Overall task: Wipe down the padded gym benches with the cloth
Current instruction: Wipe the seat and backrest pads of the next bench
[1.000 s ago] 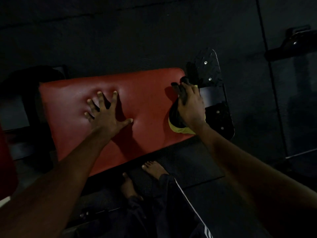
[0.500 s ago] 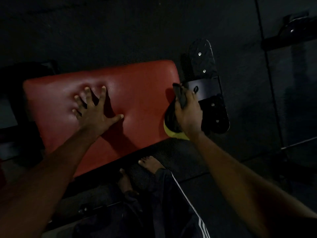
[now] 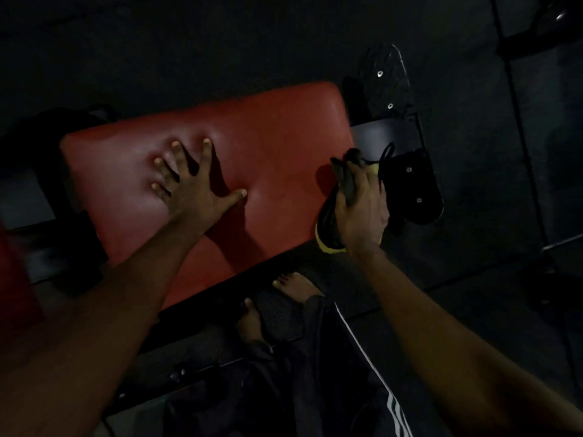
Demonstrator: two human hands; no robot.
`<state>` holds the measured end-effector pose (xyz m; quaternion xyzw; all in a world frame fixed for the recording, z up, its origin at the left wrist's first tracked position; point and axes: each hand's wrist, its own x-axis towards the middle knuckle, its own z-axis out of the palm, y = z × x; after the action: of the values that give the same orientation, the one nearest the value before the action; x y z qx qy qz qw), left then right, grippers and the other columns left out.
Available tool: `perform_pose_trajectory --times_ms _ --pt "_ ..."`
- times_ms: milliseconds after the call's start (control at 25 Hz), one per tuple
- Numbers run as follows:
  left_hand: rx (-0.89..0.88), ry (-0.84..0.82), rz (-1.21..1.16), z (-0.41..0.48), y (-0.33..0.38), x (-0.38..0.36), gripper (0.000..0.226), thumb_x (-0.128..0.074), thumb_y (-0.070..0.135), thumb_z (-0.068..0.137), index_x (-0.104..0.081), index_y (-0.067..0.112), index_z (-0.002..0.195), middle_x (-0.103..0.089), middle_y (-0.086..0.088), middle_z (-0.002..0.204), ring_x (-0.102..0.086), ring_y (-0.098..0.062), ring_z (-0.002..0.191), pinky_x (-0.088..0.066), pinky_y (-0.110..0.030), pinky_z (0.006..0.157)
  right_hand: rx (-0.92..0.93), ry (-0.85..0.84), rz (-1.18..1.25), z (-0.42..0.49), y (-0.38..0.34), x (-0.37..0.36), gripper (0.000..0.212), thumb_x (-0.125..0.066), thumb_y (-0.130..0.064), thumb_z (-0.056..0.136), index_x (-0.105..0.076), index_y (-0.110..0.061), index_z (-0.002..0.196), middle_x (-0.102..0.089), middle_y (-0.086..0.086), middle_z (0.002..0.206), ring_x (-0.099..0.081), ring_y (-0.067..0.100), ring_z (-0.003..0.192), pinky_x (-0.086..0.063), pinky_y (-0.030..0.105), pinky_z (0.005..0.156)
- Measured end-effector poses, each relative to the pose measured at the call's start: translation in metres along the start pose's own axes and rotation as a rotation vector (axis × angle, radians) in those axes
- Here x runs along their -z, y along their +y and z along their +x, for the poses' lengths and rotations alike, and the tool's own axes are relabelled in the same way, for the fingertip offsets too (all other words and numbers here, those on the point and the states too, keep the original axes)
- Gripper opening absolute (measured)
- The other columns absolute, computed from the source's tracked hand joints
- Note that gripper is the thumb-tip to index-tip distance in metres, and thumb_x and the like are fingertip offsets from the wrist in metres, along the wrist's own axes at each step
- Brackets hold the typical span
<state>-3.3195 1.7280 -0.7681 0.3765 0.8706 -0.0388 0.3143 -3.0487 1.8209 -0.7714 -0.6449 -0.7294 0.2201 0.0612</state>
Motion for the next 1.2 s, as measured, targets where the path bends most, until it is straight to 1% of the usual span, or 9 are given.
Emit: perform_pose_trajectory --times_ms 160,320,440,560,680,800,880,1080,1200 --pt "-0.022 0.043 -0.042 -0.004 -0.001 -0.002 0.113 -0.062 0.077 0.075 0.005 0.040 0.158 0.017 -0.013 0.166 0.014 -0.049 0.149 -0.003 -0.072 0.114 0.044 0.012 -0.016 -0.030 0.006 -0.007 0.048 -0.057 -0.020 0.096 -0.051 -0.024 0.144 -0.046 -0.003 0.152 -0.038 0.029 0.143 -0.025 0.044 0.123" --pt "-0.243 0.140 0.005 -0.039 -0.014 -0.022 0.086 -0.056 0.061 0.092 -0.017 0.026 0.160 -0.005 -0.018 0.166 -0.007 -0.042 0.151 -0.014 -0.064 0.118 -0.133 0.057 0.128 0.006 0.008 0.000 0.042 -0.056 -0.026 0.098 -0.055 -0.020 0.140 -0.055 0.006 0.138 -0.055 0.032 0.123 -0.044 0.048 0.106" --pt "-0.397 0.113 0.193 -0.062 -0.041 -0.033 0.084 -0.053 0.064 0.091 -0.024 0.026 0.159 -0.017 -0.015 0.165 -0.016 -0.040 0.150 -0.019 -0.064 0.116 -0.280 0.144 0.146 0.000 -0.005 -0.005 0.041 -0.055 -0.027 0.098 -0.057 -0.020 0.138 -0.054 0.005 0.137 -0.054 0.032 0.122 -0.045 0.048 0.104" --pt "-0.395 0.053 0.260 -0.063 -0.057 -0.023 0.091 -0.054 0.071 0.086 -0.018 0.032 0.159 -0.012 -0.011 0.167 -0.013 -0.039 0.151 -0.022 -0.064 0.114 -0.263 0.178 0.168 -0.047 -0.014 -0.022 0.045 -0.055 -0.017 0.095 -0.055 -0.022 0.140 -0.049 0.005 0.145 -0.047 0.033 0.130 -0.041 0.050 0.109" --pt "-0.380 -0.013 0.213 -0.063 -0.059 -0.023 0.094 -0.057 0.070 0.085 -0.009 0.037 0.159 0.000 -0.005 0.169 0.000 -0.034 0.154 -0.014 -0.064 0.118 -0.112 0.063 0.149 -0.092 -0.019 -0.035 0.044 -0.053 -0.011 0.097 -0.056 -0.016 0.140 -0.047 0.008 0.149 -0.044 0.033 0.133 -0.038 0.055 0.112" --pt "-0.371 0.015 0.162 -0.063 -0.059 -0.029 0.094 -0.061 0.068 0.083 -0.013 0.039 0.159 -0.002 -0.004 0.169 0.001 -0.033 0.154 -0.013 -0.066 0.118 0.064 -0.067 0.064 -0.095 -0.008 -0.027 0.039 -0.049 -0.014 0.103 -0.057 -0.014 0.141 -0.047 0.007 0.151 -0.036 0.036 0.140 -0.032 0.052 0.118" --pt "-0.370 0.014 0.179 -0.061 -0.059 -0.030 0.095 -0.061 0.069 0.083 -0.012 0.039 0.159 -0.002 -0.004 0.169 0.001 -0.033 0.154 -0.013 -0.066 0.118 0.143 -0.019 -0.009 -0.076 0.003 -0.015 0.037 -0.050 -0.012 0.101 -0.062 -0.013 0.136 -0.053 0.008 0.146 -0.038 0.033 0.137 -0.031 0.051 0.117" --pt "-0.352 -0.012 0.165 -0.060 -0.059 -0.031 0.095 -0.060 0.068 0.083 -0.009 0.041 0.158 0.002 -0.002 0.169 0.005 -0.031 0.154 -0.011 -0.067 0.118 -0.102 0.102 0.030 -0.031 0.000 0.000 0.037 -0.050 -0.011 0.097 -0.064 -0.013 0.131 -0.058 0.011 0.138 -0.042 0.042 0.130 -0.036 0.051 0.113" --pt "-0.362 -0.003 0.159 -0.060 -0.062 -0.034 0.094 -0.058 0.069 0.084 -0.006 0.042 0.158 0.004 -0.001 0.169 0.006 -0.031 0.154 -0.009 -0.068 0.118 0.068 0.022 -0.016 -0.059 -0.017 -0.017 0.036 -0.051 -0.020 0.101 -0.064 -0.018 0.135 -0.057 0.004 0.143 -0.045 0.043 0.128 -0.039 0.049 0.104"
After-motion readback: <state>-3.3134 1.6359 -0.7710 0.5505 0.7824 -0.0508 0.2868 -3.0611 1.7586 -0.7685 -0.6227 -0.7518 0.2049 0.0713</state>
